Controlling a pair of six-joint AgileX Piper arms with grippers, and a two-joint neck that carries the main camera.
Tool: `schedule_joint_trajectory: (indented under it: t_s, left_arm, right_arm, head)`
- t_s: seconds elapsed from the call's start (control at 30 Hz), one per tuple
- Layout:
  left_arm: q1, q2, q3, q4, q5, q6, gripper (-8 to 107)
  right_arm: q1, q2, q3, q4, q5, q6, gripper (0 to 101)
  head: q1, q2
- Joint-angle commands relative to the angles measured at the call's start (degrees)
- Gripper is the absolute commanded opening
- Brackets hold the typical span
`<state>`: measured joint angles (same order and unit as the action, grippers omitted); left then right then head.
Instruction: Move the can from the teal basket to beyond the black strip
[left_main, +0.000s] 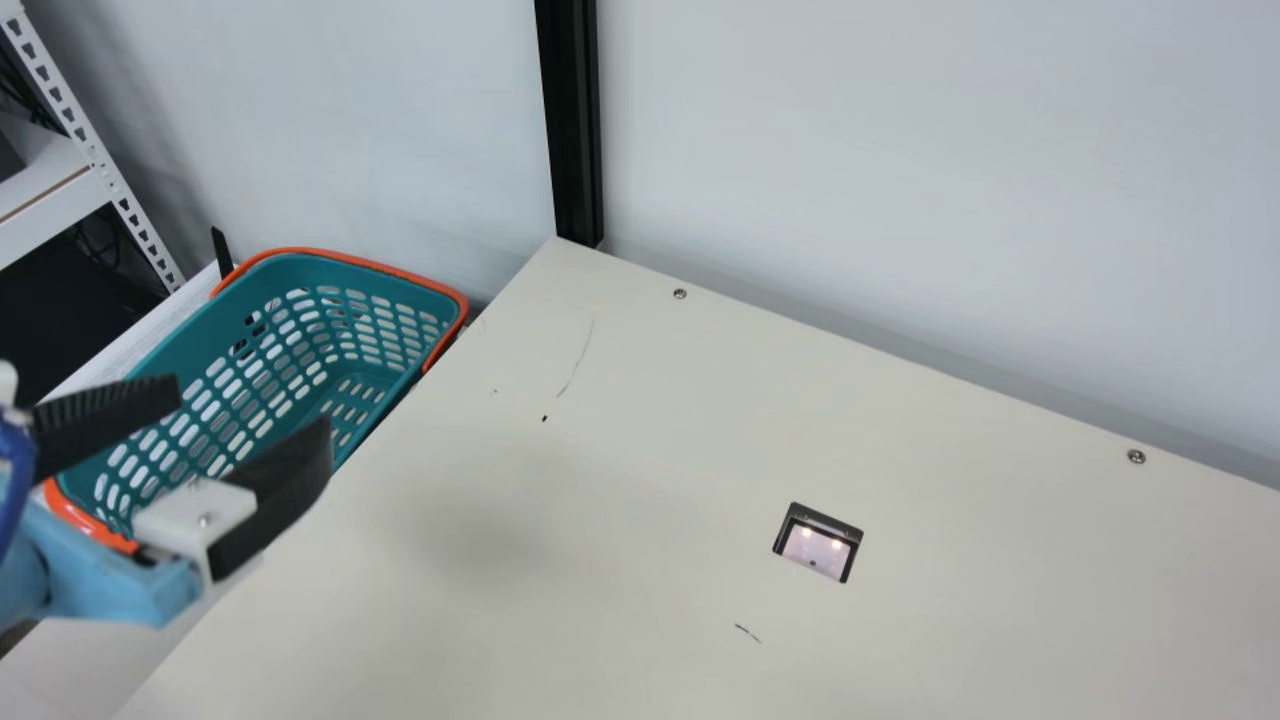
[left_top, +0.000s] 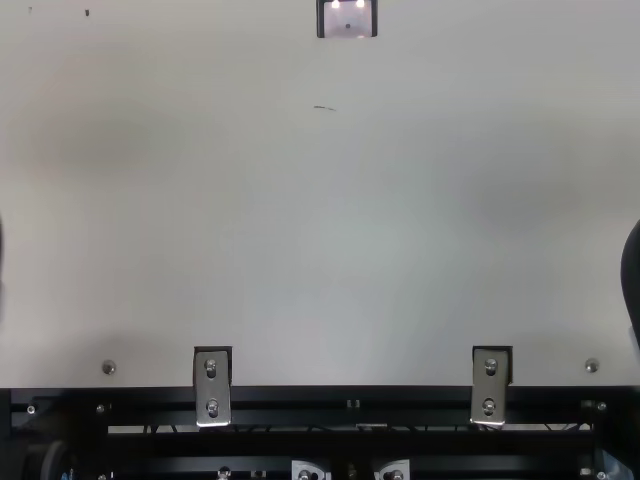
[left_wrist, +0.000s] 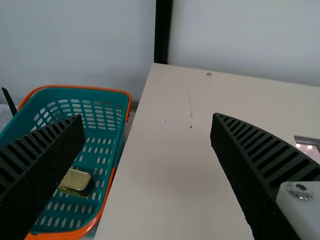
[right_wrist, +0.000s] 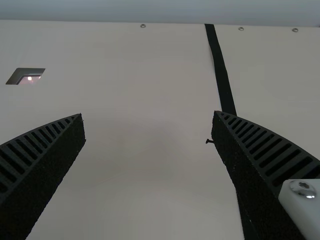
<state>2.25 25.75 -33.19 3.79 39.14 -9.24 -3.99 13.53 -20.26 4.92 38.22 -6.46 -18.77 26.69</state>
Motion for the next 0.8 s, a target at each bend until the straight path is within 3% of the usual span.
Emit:
schedule_joint_trajectory:
  t_s: [0.0,0.57,0.77]
  left_arm:
    - [0.8,3.6,-2.8,0.1,0.0,-0.8,90]
    - [17.2,28.7,-15.1,-6.2,-1.2,-1.7,90]
    - [20.0,37.5,-17.9,-5.2,-2.0,-5.2,90]
  right_arm:
    - [0.0,0.0,0.0,0.0,0.0,0.0,101]
    - [0.0,0.0,0.0,0.0,0.0,0.0,101]
    - [0.0,0.0,0.0,0.0,0.0,0.0,101]
  head:
    - [-2.0,0.9]
    - [-2.0,0.9]
    - [-2.0,0.9]
